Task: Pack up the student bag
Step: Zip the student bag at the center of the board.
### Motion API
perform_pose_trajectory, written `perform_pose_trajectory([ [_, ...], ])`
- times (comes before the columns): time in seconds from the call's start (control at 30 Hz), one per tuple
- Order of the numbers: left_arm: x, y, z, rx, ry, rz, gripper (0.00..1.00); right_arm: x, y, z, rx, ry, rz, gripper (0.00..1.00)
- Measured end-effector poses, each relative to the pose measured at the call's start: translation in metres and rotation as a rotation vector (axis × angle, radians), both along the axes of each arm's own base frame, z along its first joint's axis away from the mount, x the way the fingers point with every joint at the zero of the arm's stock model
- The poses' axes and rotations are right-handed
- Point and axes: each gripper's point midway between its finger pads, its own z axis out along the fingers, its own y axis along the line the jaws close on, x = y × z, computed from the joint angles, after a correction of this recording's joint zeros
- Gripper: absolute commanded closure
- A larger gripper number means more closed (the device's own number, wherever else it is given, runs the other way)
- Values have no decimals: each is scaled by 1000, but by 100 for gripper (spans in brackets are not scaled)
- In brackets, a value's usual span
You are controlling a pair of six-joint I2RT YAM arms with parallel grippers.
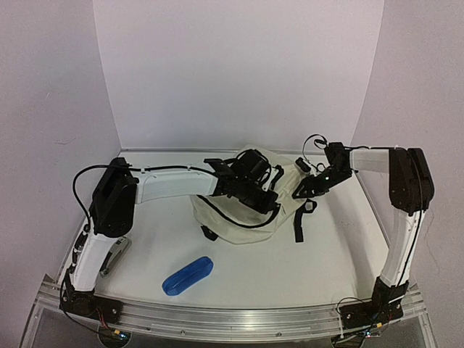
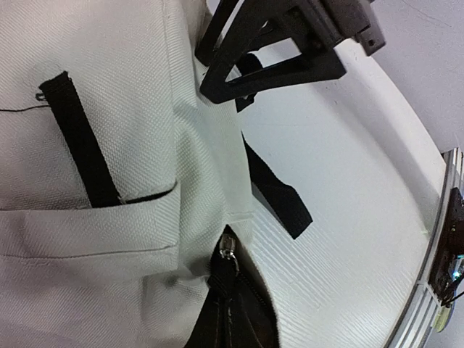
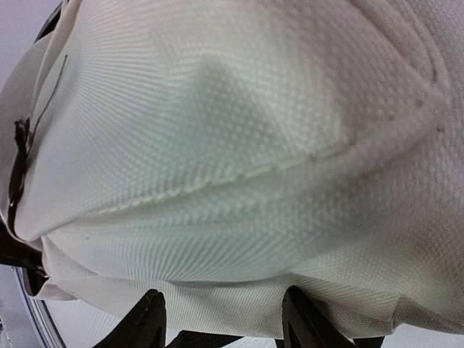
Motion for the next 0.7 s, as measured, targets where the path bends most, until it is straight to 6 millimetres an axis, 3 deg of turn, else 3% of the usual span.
perform_pose_trajectory([
  [0.2, -1, 7, 14, 14, -17, 16, 100, 3, 1, 1, 6, 1, -5, 45],
  [0.43, -8, 21, -1, 78, 56, 52, 100, 4, -1, -1, -7, 0, -12, 45],
  [0.57, -20, 39, -14, 122, 117, 86, 100, 7, -2, -6, -20, 0, -14, 45],
  [0.7, -26, 49, -12, 129, 137, 103, 100, 7, -1, -3, -22, -45, 33, 43],
])
